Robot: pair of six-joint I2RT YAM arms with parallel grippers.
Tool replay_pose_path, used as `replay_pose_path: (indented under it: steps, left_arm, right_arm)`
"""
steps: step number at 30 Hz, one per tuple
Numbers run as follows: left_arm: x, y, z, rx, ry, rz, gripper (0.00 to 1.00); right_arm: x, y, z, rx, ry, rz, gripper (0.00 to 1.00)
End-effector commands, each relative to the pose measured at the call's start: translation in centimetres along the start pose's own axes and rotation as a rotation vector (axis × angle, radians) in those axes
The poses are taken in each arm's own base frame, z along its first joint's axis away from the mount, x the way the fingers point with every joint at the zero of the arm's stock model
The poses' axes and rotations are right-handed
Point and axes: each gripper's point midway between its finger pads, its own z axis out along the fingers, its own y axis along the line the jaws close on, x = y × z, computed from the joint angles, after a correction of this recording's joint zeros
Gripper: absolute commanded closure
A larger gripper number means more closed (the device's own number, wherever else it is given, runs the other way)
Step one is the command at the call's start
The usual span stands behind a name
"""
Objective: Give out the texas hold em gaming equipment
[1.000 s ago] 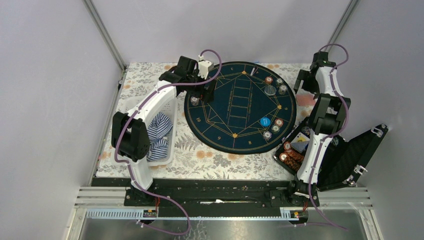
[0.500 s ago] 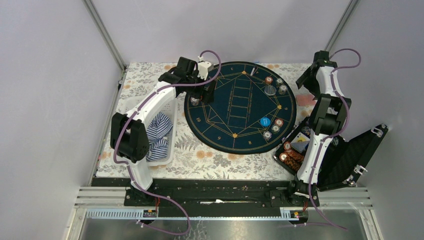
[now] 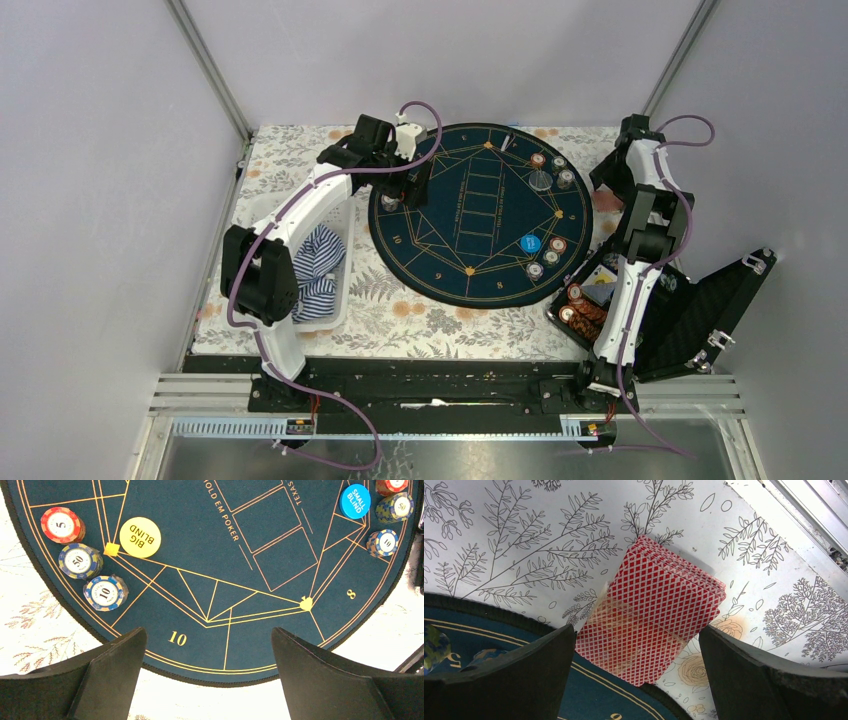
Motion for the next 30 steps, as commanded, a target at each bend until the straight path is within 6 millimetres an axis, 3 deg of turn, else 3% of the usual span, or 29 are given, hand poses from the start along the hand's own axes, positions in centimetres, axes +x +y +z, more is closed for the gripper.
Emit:
replay_pose_path:
  steps: [1, 19, 30]
  left_arm:
    - [-2.1, -0.6, -1.8, 0.008, -0.078, 0.021, 0.01]
    - [-2.3, -0.6, -1.7, 0.009, -0.08, 0.018, 0.01]
    - [-2.3, -0.7, -1.9, 0.011, -0.083, 0.019, 0.01]
  right_arm:
    - [-0.6, -0.9, 0.7, 0.034, -0.007, 0.036, 0.0]
    - [1.0, -1.0, 1.5, -0.008, 0.072, 0.044, 0.01]
    - [1.1, -0.8, 0.7, -0.076, 0.09, -0.14, 0.31]
